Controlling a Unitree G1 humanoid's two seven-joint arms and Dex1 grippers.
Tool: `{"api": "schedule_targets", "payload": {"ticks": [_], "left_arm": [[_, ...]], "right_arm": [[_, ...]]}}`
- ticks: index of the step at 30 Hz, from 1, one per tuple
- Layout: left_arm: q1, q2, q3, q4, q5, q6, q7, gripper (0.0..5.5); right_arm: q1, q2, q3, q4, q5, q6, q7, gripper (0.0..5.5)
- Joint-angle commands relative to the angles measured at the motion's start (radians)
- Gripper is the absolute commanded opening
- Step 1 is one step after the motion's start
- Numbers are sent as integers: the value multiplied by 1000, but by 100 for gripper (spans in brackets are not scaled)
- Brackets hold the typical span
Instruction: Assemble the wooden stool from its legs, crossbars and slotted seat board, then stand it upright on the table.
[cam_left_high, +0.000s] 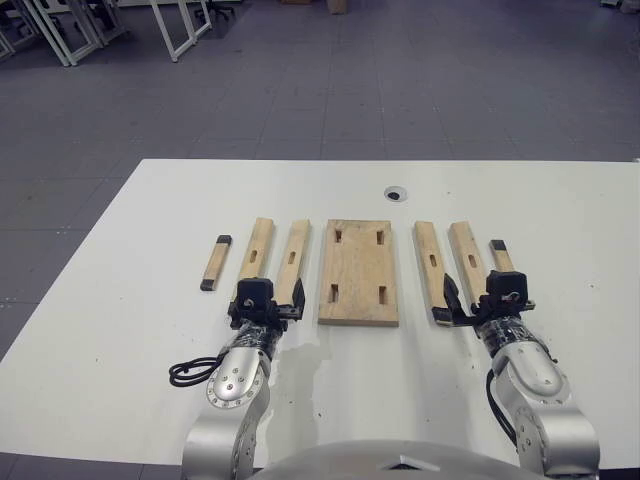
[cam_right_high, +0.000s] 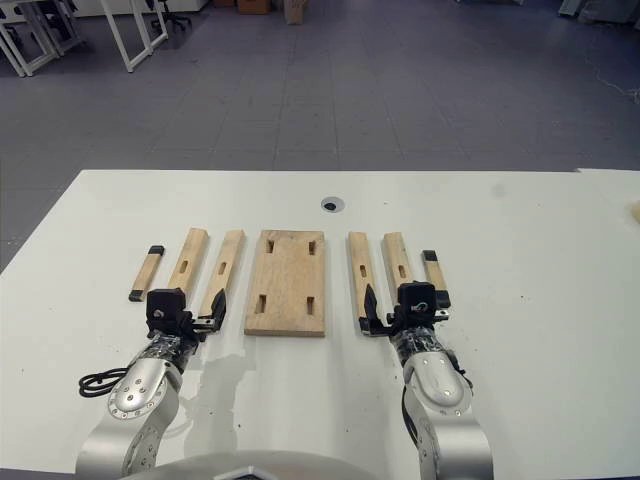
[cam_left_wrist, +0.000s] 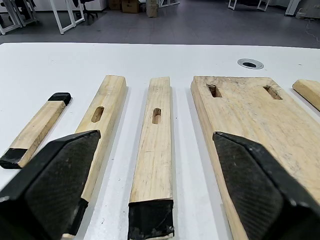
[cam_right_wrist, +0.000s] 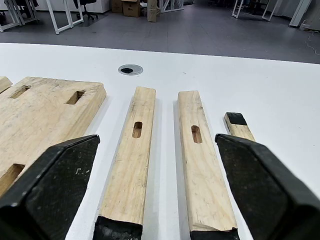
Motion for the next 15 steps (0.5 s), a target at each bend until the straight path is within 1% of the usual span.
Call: {"api": "schedule_targets", "payload": {"ticks": [1, 5, 10, 15], "left_arm": [[7, 4, -7, -6, 2, -1, -6, 417], [13, 10, -8, -8, 5, -2, -9, 417], [17, 12, 1, -7, -2, -6, -13, 417], [24, 10, -17, -12, 9, -9, -6, 417]], "right_arm": [[0, -4, 6, -18, 1, 22, 2, 425], [6, -2, 17, -25, -2, 27, 0, 425], [20, 4, -1, -26, 9, 33, -3, 425], [21, -3, 18, -36, -2, 32, 0, 425]]}}
